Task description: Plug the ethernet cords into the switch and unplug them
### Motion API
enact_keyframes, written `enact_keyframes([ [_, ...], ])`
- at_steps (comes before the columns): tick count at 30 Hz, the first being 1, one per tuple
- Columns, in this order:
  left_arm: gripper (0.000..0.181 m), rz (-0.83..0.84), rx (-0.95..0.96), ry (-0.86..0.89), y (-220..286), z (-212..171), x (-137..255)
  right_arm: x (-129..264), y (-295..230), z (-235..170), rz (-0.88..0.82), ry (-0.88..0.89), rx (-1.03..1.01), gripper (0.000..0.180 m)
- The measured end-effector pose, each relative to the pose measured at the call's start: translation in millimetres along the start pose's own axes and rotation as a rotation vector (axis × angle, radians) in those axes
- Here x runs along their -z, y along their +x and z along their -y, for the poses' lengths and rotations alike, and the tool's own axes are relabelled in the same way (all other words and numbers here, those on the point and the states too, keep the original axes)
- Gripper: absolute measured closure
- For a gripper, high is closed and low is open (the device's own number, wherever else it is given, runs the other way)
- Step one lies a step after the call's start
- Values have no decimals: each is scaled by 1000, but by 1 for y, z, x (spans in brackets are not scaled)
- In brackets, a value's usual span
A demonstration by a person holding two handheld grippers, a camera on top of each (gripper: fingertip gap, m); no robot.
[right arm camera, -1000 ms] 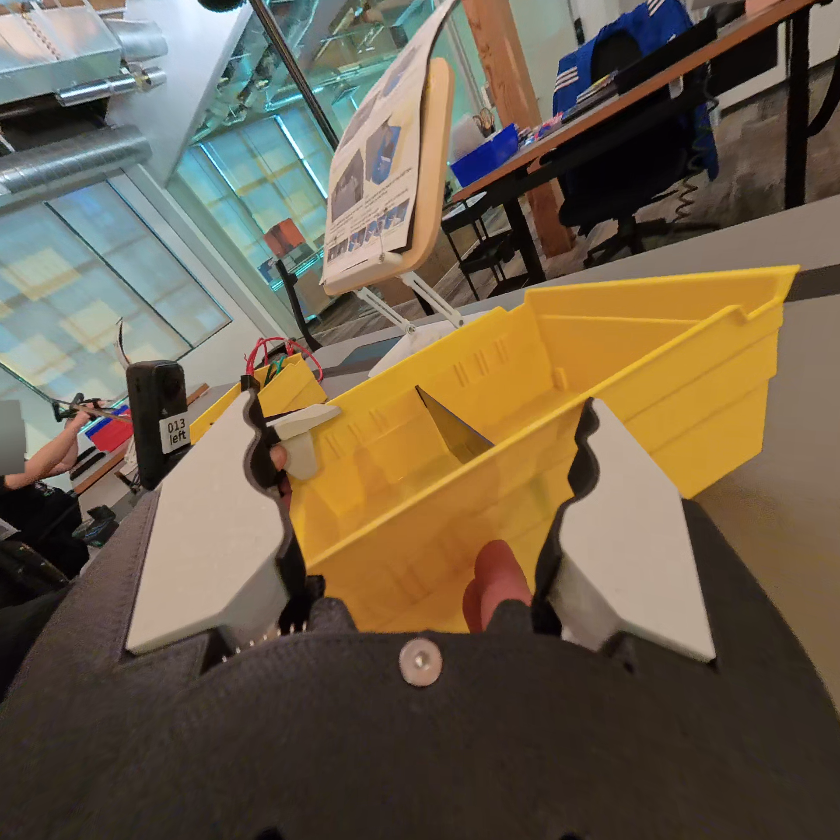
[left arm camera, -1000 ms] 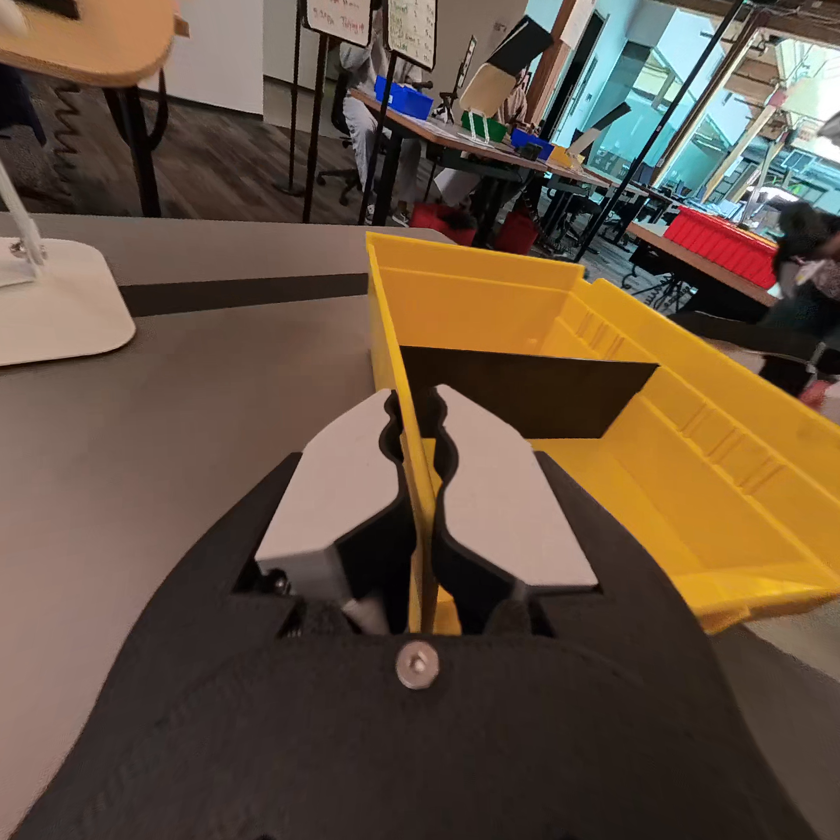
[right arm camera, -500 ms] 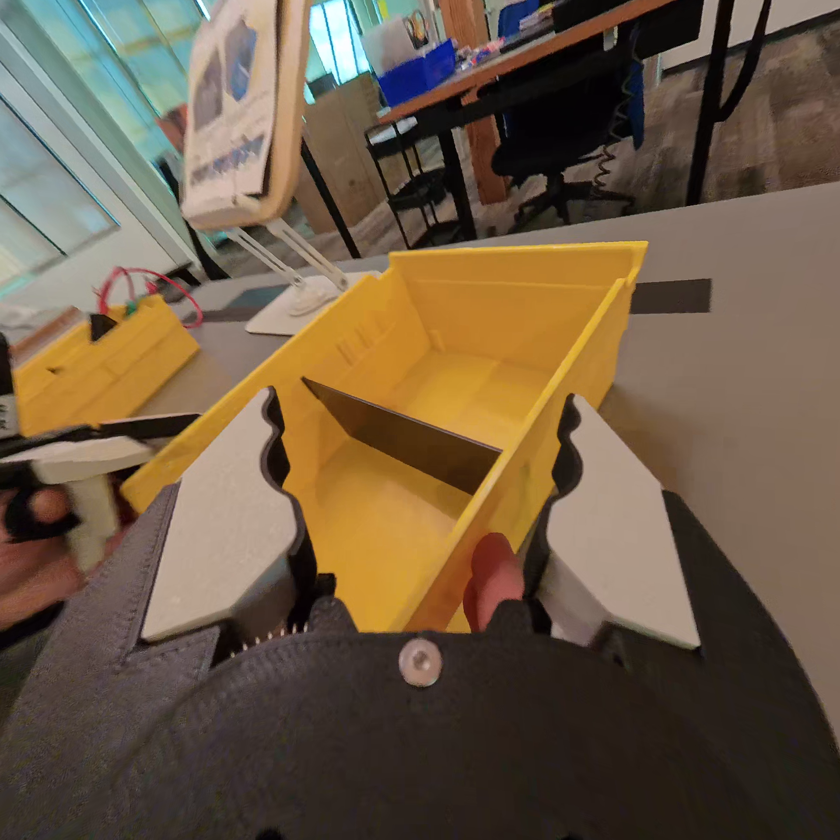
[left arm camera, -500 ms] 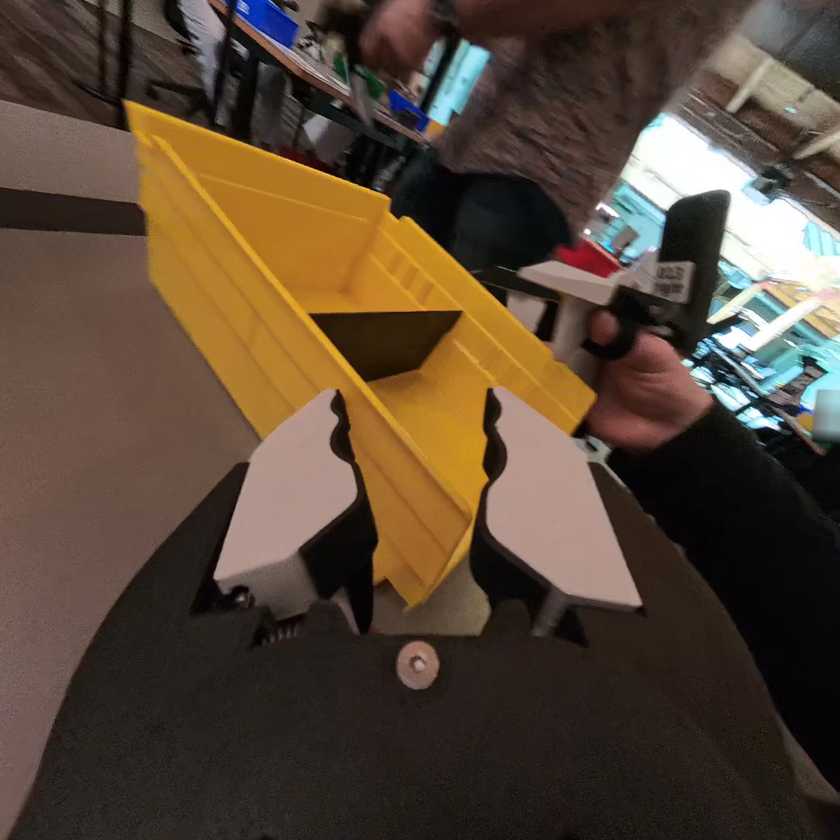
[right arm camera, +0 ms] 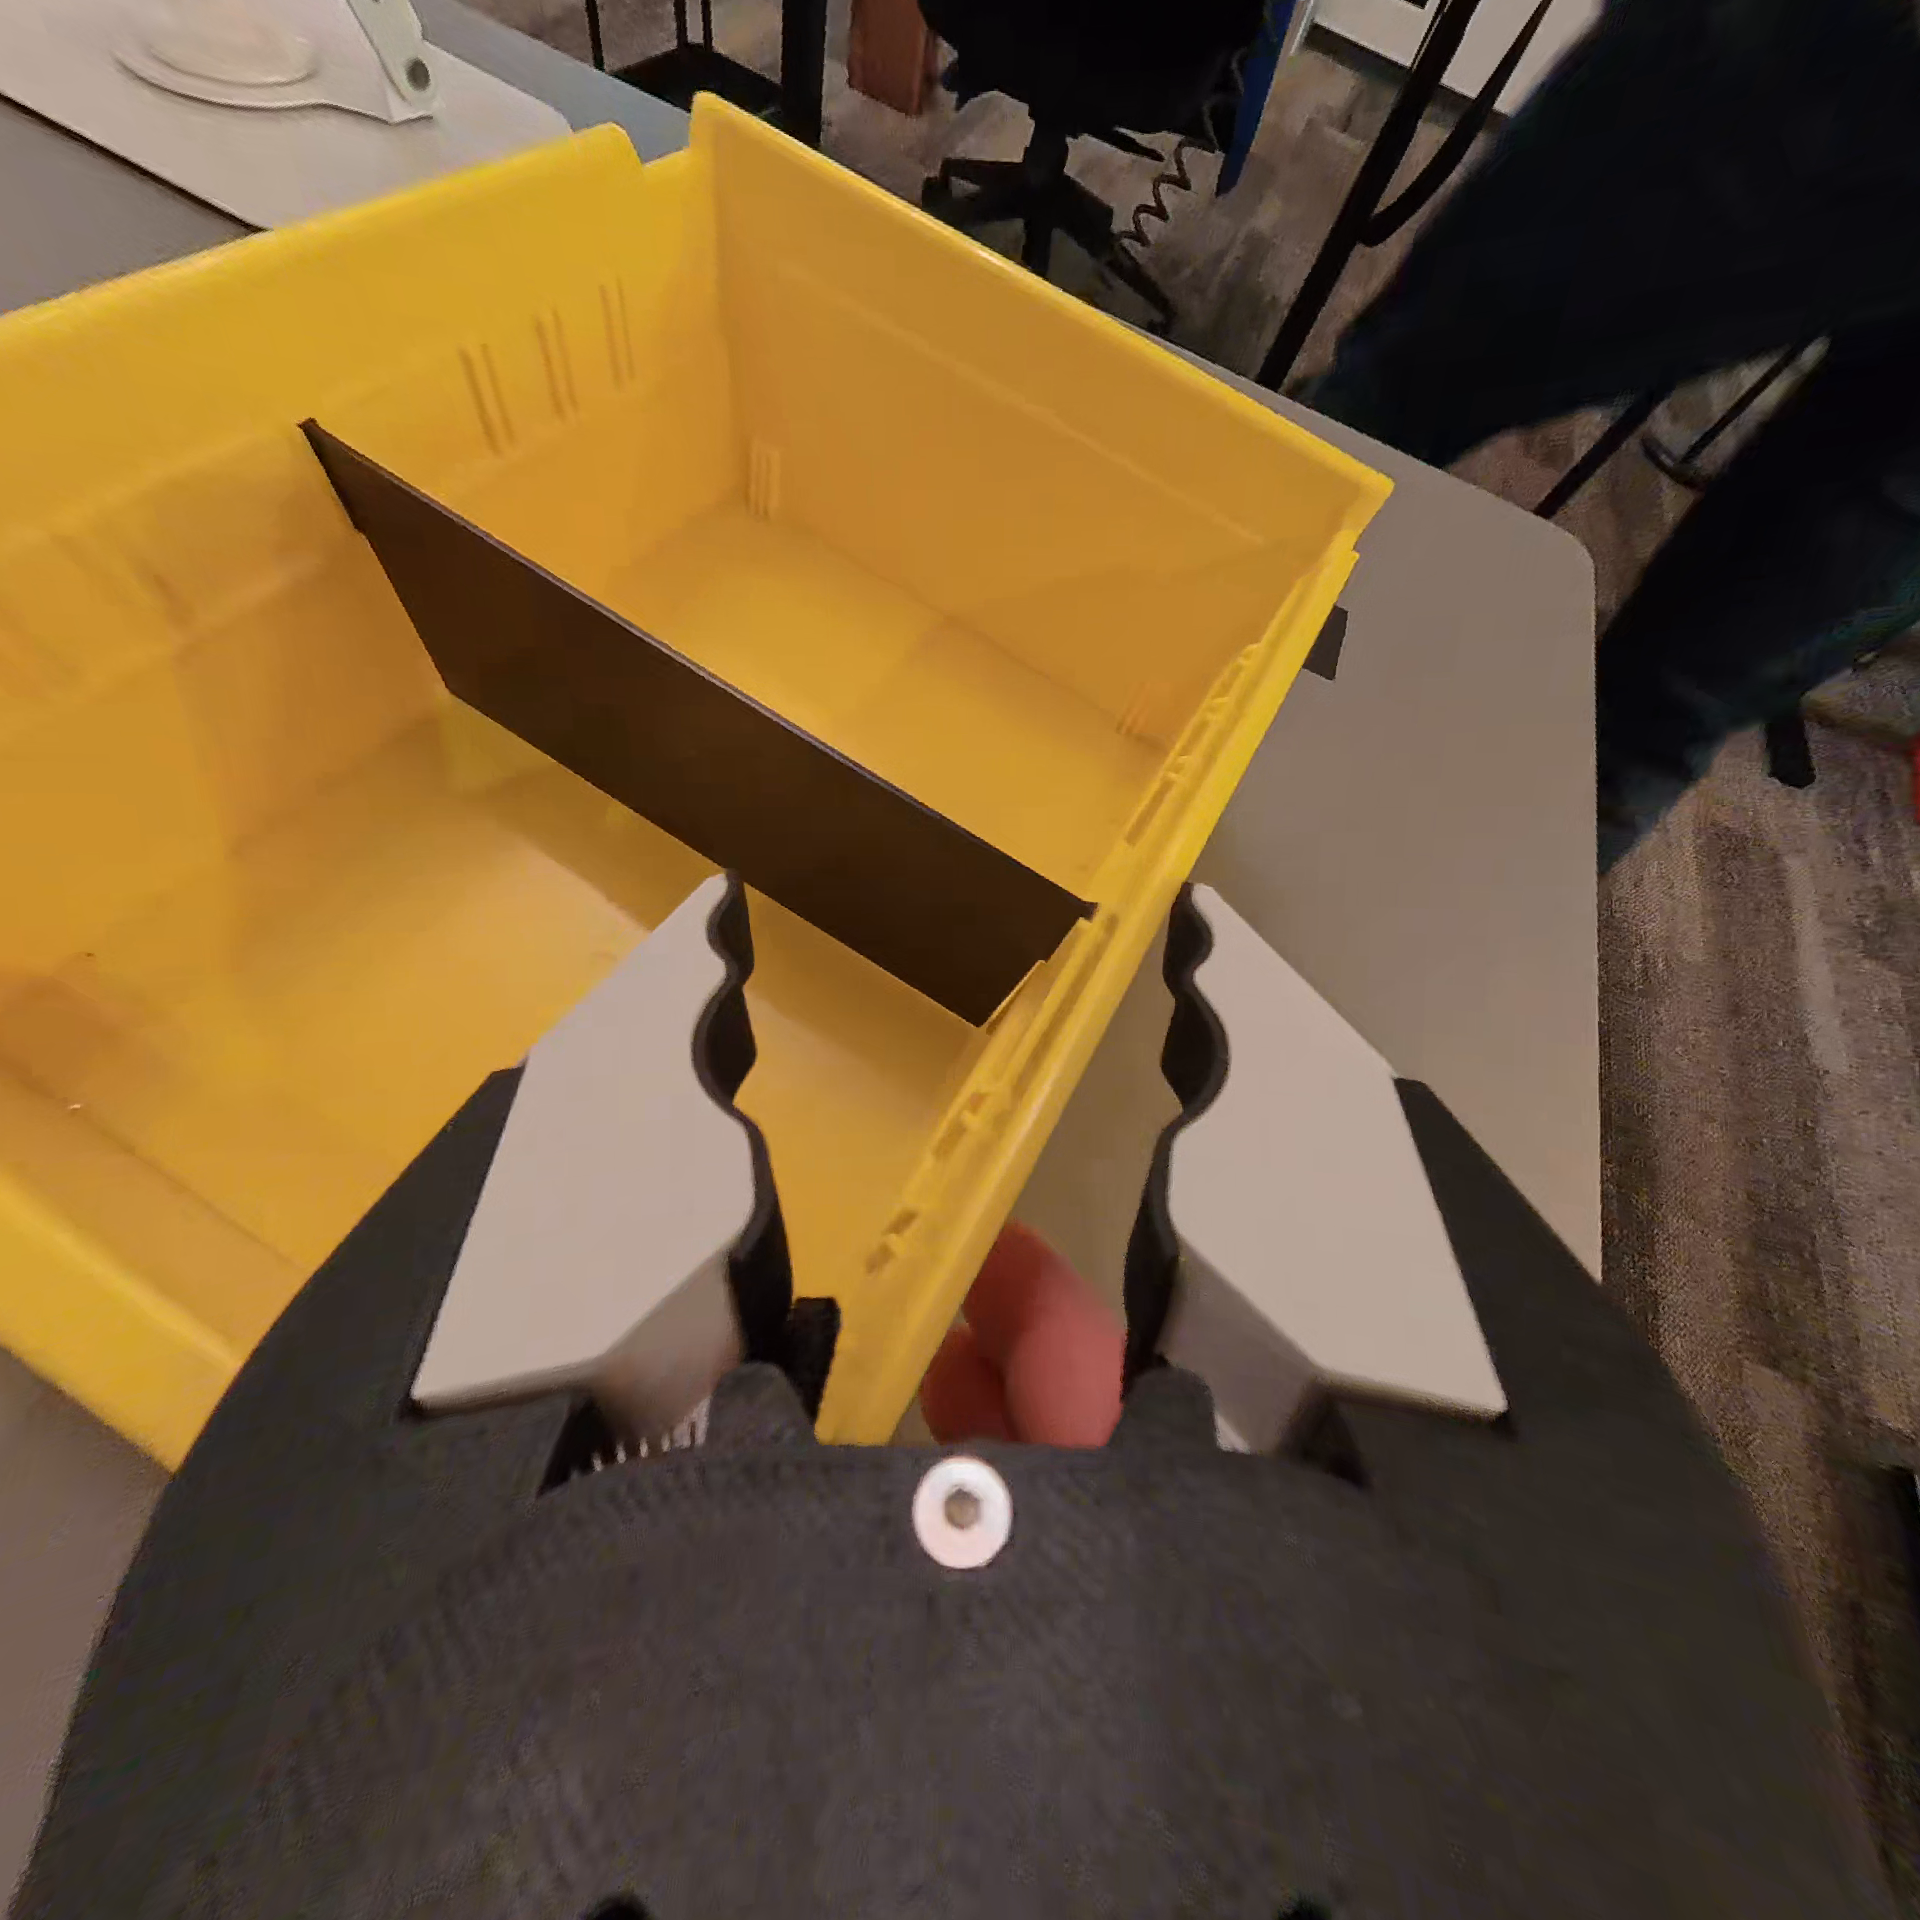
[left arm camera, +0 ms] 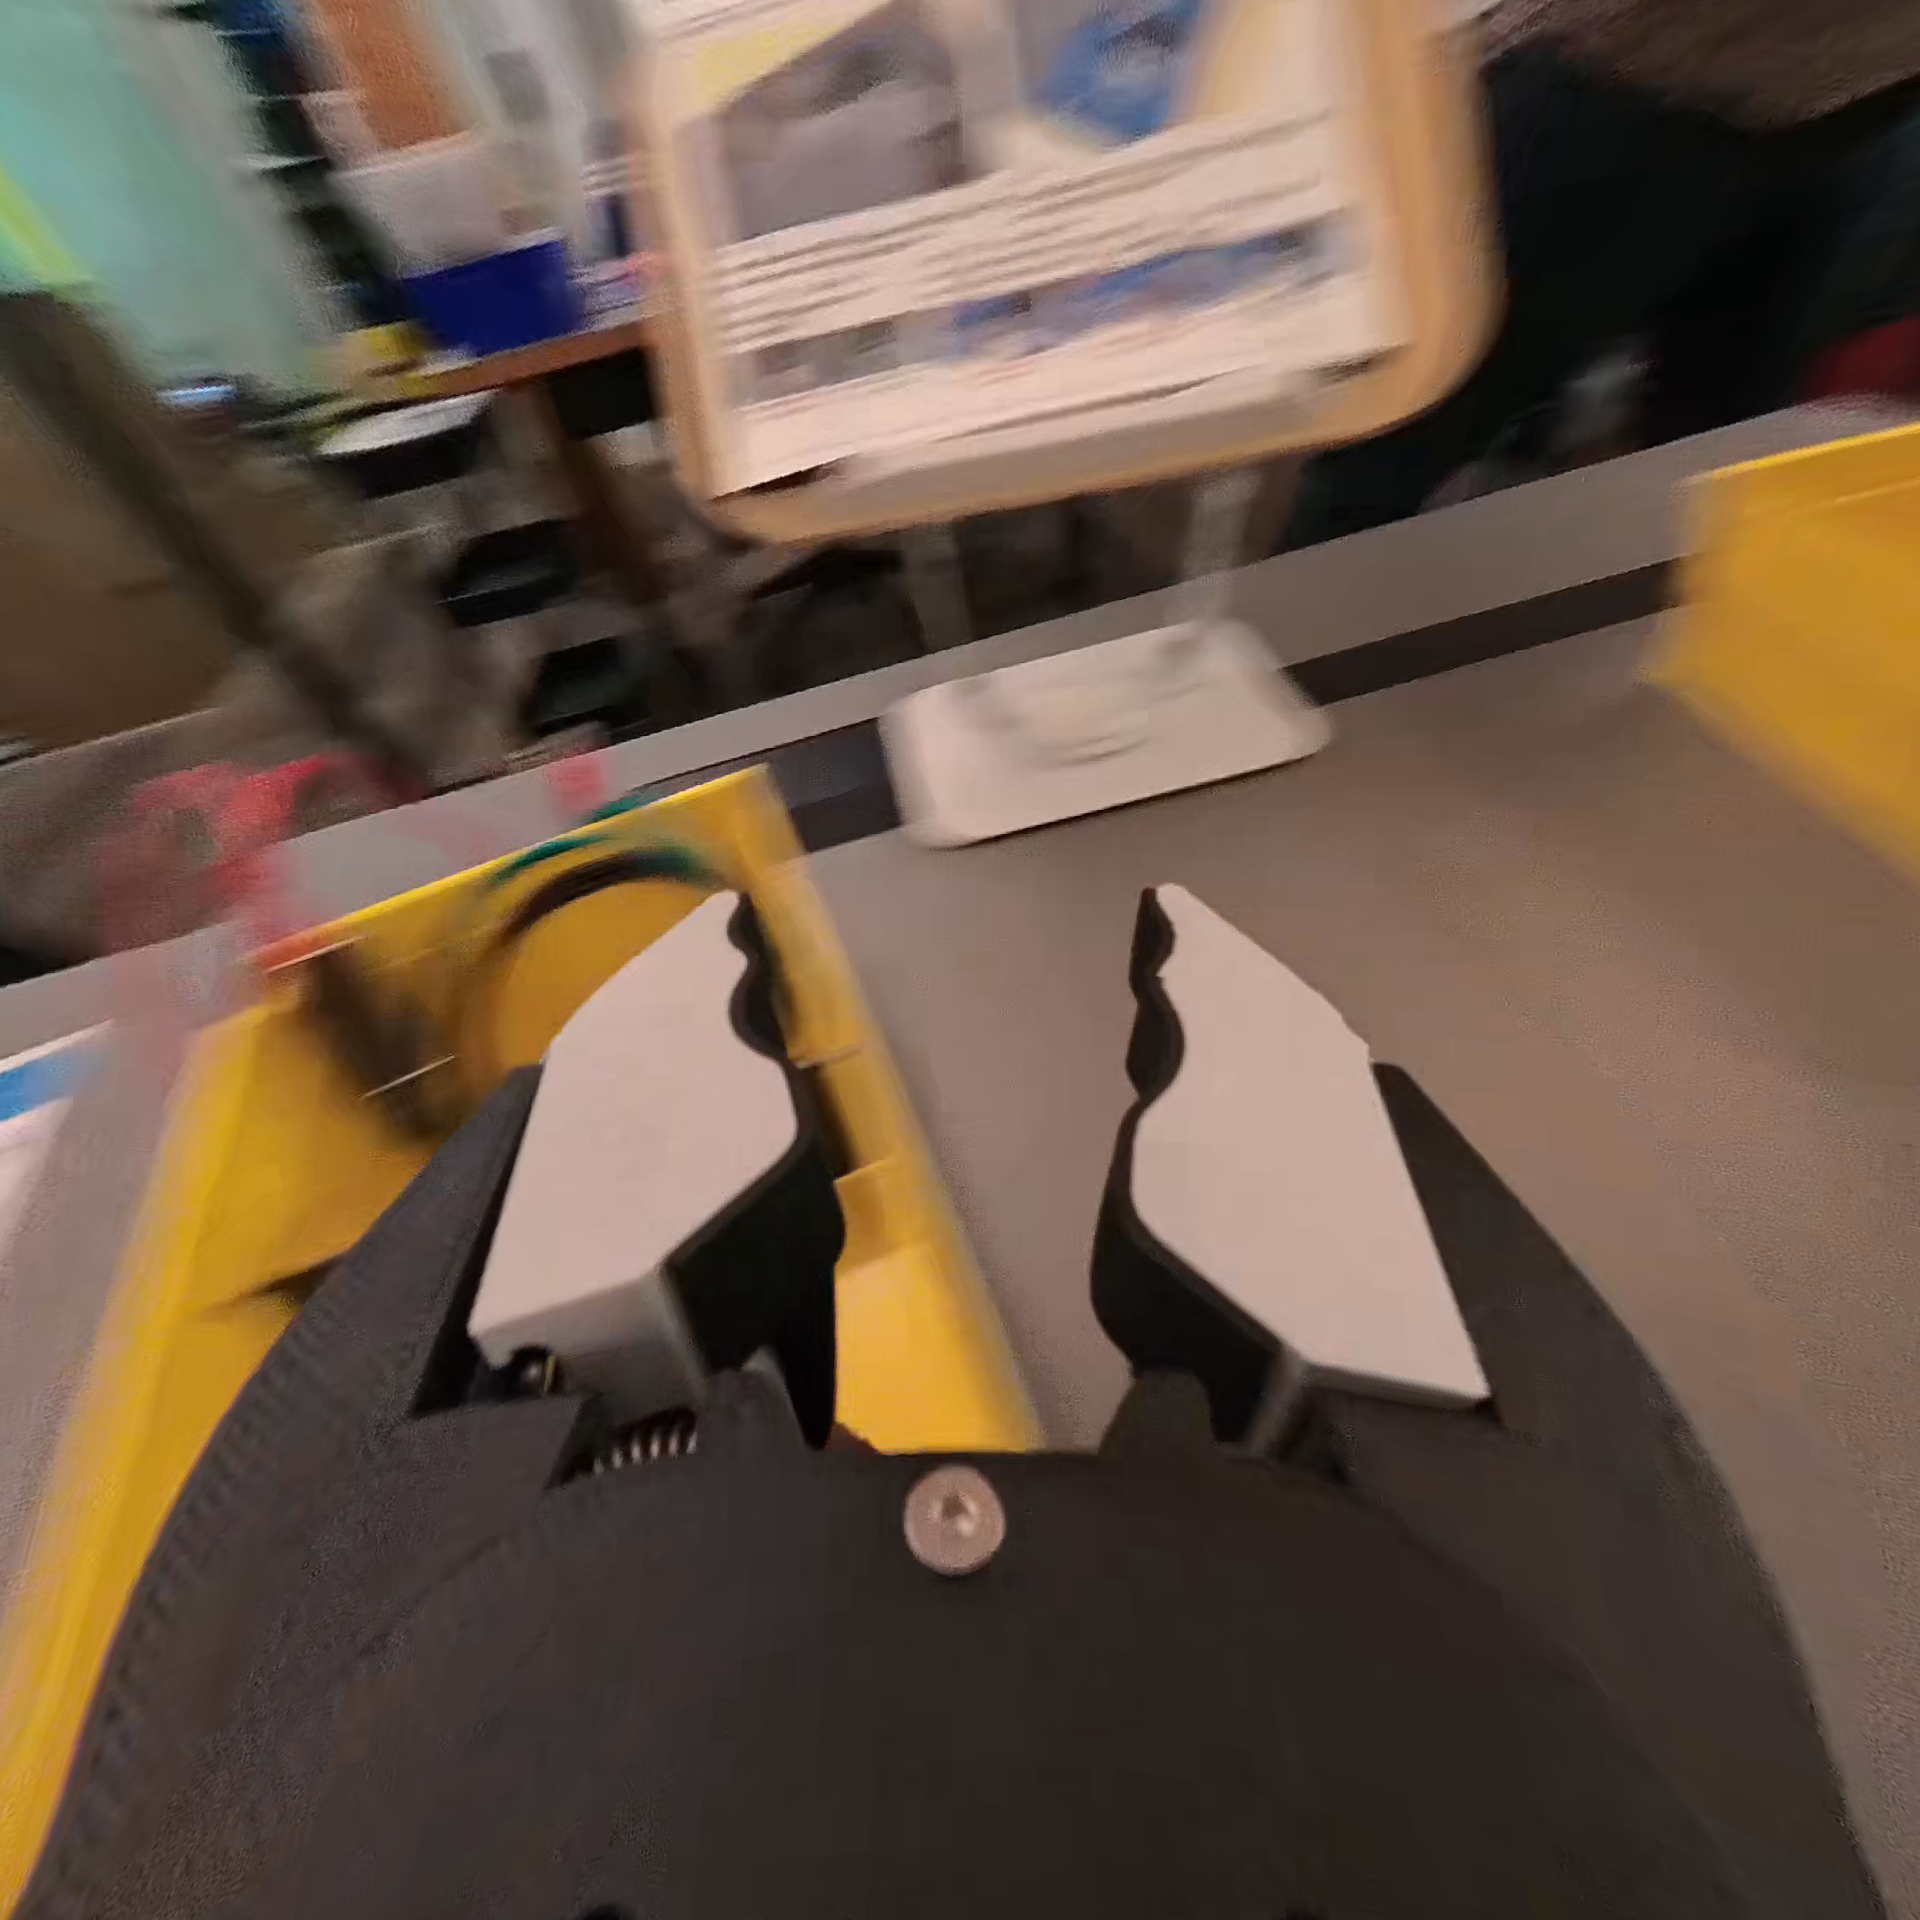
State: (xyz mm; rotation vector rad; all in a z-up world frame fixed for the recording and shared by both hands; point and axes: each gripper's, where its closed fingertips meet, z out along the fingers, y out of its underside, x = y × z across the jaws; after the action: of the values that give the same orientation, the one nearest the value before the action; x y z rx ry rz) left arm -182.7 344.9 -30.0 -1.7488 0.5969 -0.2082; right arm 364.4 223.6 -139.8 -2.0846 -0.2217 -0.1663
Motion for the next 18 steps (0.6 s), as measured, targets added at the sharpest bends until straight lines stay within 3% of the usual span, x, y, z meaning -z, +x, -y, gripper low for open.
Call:
enact_keyframes([
  [3, 114, 318, -88, -172, -121, -51, 29, -3, 5, -4, -20, -27, 1, 108],
  [6, 114, 441, -128, -387, -183, -113, 45, -8, 11, -13, -42, -83, 26, 108],
  [8, 108, 450, -90, -489, -200, -146, 48, -10, 16, -16, -58, -111, 33, 110],
  [11, 125, 432, -61, -542, -208, -170, 47, -11, 21, -18, -76, -132, 52, 114],
  [14, 155, 392, -69, -532, -213, -179, 42, -13, 23, -18, -80, -140, 50, 115],
  [18, 159, 349, -57, -536, -222, -181, 42, -14, 25, -18, -79, -149, 35, 117],
])
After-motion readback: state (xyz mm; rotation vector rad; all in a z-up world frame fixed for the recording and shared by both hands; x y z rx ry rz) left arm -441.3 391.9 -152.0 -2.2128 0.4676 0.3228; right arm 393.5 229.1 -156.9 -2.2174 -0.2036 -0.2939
